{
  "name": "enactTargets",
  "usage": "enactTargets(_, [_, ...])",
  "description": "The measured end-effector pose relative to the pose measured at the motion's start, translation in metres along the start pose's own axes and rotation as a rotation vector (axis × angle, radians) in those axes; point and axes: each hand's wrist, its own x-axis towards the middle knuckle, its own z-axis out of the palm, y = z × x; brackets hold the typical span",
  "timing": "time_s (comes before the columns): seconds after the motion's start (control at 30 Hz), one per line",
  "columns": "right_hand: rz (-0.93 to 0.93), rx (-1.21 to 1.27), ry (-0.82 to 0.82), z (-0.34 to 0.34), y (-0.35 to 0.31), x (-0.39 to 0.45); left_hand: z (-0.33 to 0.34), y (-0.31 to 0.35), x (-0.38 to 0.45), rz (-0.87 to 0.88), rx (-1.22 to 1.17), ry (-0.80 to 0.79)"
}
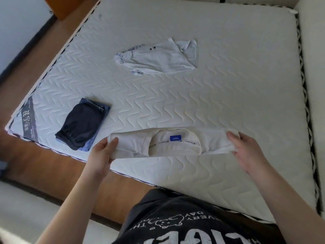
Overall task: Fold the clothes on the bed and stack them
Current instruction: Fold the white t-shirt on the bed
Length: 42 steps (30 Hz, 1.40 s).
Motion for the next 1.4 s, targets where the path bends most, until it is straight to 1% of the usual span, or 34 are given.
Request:
enactTargets(0.13, [-0.068,-0.133,-0.103,0.018,-0.011,0.012,-0.011,0.001,-0.036,0.033,-0.046,0.116])
enactTargets(0.2, [-0.129,-0.192,-0.140,0.034,-0.013,0.015,-0.022,-0.001,-0.054,0.049,-0.067,0.197])
enactTargets(0.3, [-0.215,-0.263,-0.222,0.066,-0.018,0.015,-0.041,-0.001,-0.075,0.071,-0.046,0.276])
enactTargets(0.53, [-0.290,-0.351,-0.446,0.161,-0.024,0.002,-0.095,0.001,-0.117,0.149,-0.035,0.415])
enactTargets(0.63, [-0.331,-0.403,-0.504,0.208,-0.019,-0.005,-0.129,0.000,-0.126,0.160,-0.075,0.494])
enactTargets(0.73, [-0.326,-0.439,-0.550,0.258,-0.010,-0.012,-0.167,-0.004,-0.129,0.170,-0.110,0.561])
enactTargets(0.87, [-0.321,-0.454,-0.579,0.324,0.004,-0.024,-0.222,-0.006,-0.127,0.173,-0.114,0.582])
enactTargets(1.0, [-0.329,-0.487,-0.613,0.389,0.015,-0.037,-0.278,-0.005,-0.125,0.186,-0.053,0.586])
enactTargets(1.1, [-0.333,-0.474,-0.639,0.436,0.019,-0.049,-0.314,0.000,-0.123,0.191,-0.074,0.604])
enactTargets(1.23, [-0.313,-0.480,-0.653,0.491,0.021,-0.060,-0.349,0.005,-0.121,0.202,-0.092,0.646])
enactTargets(1.4, [-0.336,-0.529,-0.714,0.548,0.021,-0.066,-0.376,0.010,-0.113,0.220,-0.123,0.700])
